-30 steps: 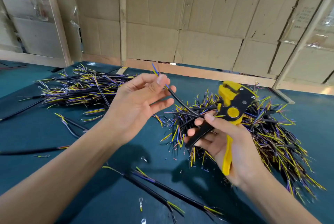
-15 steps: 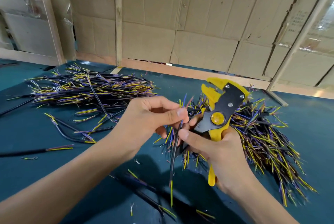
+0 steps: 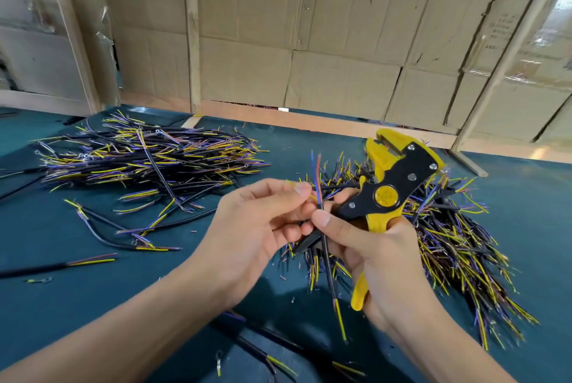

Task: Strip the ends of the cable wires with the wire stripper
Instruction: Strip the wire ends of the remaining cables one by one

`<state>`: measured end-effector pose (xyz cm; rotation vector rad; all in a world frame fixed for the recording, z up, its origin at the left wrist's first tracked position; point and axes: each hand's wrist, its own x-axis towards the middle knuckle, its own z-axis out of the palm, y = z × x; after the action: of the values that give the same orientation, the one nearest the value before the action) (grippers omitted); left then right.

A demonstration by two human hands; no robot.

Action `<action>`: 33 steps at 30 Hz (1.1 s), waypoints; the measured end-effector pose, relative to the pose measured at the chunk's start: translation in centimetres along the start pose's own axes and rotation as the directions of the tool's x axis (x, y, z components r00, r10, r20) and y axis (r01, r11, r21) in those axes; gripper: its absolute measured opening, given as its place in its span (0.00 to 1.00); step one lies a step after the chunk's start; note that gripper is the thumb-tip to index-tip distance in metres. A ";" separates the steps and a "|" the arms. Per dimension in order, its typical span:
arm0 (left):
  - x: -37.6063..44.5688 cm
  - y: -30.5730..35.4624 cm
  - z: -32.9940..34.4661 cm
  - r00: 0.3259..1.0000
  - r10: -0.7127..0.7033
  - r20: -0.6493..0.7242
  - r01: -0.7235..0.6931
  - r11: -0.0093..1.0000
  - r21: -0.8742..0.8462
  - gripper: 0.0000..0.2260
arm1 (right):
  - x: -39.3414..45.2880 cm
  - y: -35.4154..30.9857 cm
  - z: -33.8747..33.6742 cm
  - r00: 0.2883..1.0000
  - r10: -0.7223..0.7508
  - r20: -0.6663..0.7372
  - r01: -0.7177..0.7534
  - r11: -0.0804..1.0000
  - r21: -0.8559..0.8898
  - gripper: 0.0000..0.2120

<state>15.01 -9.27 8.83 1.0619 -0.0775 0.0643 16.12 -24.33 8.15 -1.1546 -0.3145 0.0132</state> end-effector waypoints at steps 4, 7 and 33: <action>-0.1 -0.5 0.1 0.980 0.182 -0.078 -0.165 0.968 0.191 0.11 | -0.1 0.5 0.1 0.999 -0.015 0.029 0.016 0.999 -0.039 0.11; -0.2 -0.5 -0.1 0.966 0.258 0.001 -0.233 0.870 0.434 0.11 | -0.2 0.7 0.2 0.999 0.007 0.049 -0.006 1.000 -0.016 0.08; 0.4 0.8 -1.5 0.928 0.232 0.293 -0.371 0.652 0.661 0.06 | 0.5 -1.3 -0.7 0.991 -0.133 -0.012 0.130 0.983 -0.131 0.13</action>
<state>15.38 -7.56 8.88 1.8342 -0.4325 0.3258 16.59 -25.37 9.19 -1.2599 -0.3775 -0.1368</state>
